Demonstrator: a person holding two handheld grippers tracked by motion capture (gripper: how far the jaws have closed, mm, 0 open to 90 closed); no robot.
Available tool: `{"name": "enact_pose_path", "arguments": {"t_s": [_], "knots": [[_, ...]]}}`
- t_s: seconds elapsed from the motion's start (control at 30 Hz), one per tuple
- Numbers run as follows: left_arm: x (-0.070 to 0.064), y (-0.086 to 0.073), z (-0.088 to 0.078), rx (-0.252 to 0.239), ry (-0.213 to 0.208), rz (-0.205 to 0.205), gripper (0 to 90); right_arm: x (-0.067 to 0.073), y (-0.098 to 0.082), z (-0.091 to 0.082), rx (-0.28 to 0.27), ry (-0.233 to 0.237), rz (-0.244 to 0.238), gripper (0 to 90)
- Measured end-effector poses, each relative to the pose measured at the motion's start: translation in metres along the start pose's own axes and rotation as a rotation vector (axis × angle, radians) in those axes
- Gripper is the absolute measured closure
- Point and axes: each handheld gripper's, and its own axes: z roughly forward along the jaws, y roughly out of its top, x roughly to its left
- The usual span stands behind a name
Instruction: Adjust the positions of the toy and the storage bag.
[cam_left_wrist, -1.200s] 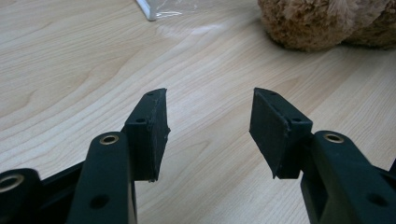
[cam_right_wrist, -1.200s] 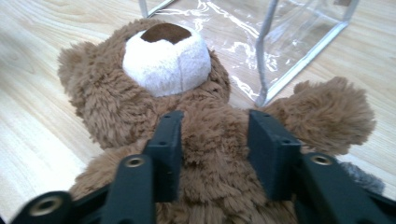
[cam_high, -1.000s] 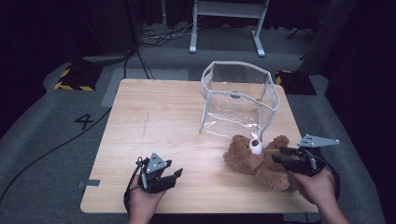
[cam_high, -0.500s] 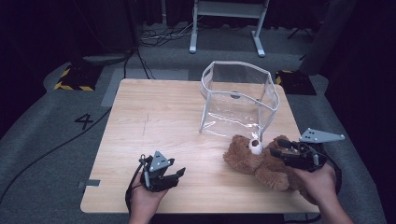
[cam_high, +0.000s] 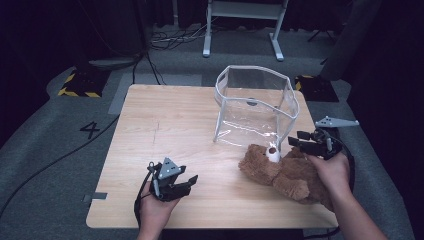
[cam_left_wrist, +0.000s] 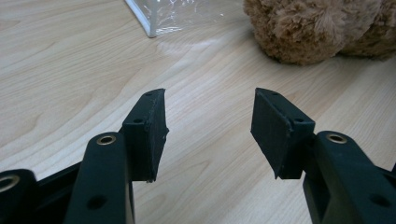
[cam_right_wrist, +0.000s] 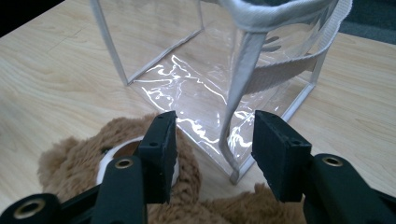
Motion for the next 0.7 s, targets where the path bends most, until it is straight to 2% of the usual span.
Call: {"name": "enact_pose_path", "arguments": {"t_s": [0.13, 0.23, 0.33, 0.4, 0.5, 0.57, 0.7], "knots": [[0.002, 0.008, 0.008, -0.009, -0.005, 0.000, 45.5, -0.006, 0.009, 0.014, 0.027, -0.032, -0.004, 57.5], [0.003, 0.014, 0.013, -0.013, 0.000, 0.001, 45.7, -0.009, 0.016, 0.025, 0.049, -0.006, 0.034, 62.4], [0.005, 0.017, 0.017, -0.013, 0.002, 0.004, 45.8, -0.008, 0.020, 0.031, 0.057, -0.011, 0.031, 67.5], [0.007, 0.022, 0.021, -0.012, 0.009, 0.007, 45.9, -0.008, 0.024, 0.035, 0.060, -0.019, 0.011, 77.4], [0.015, 0.029, 0.028, -0.011, 0.023, -0.012, 46.0, -0.003, 0.029, 0.039, 0.047, -0.037, -0.023, 83.7], [0.019, 0.033, 0.032, -0.004, 0.026, -0.029, 46.1, 0.000, 0.026, 0.039, 0.042, -0.041, -0.040, 84.8], [0.023, 0.041, 0.041, 0.006, 0.040, -0.022, 46.5, 0.002, 0.019, 0.038, 0.026, -0.041, -0.062, 86.0]]}}
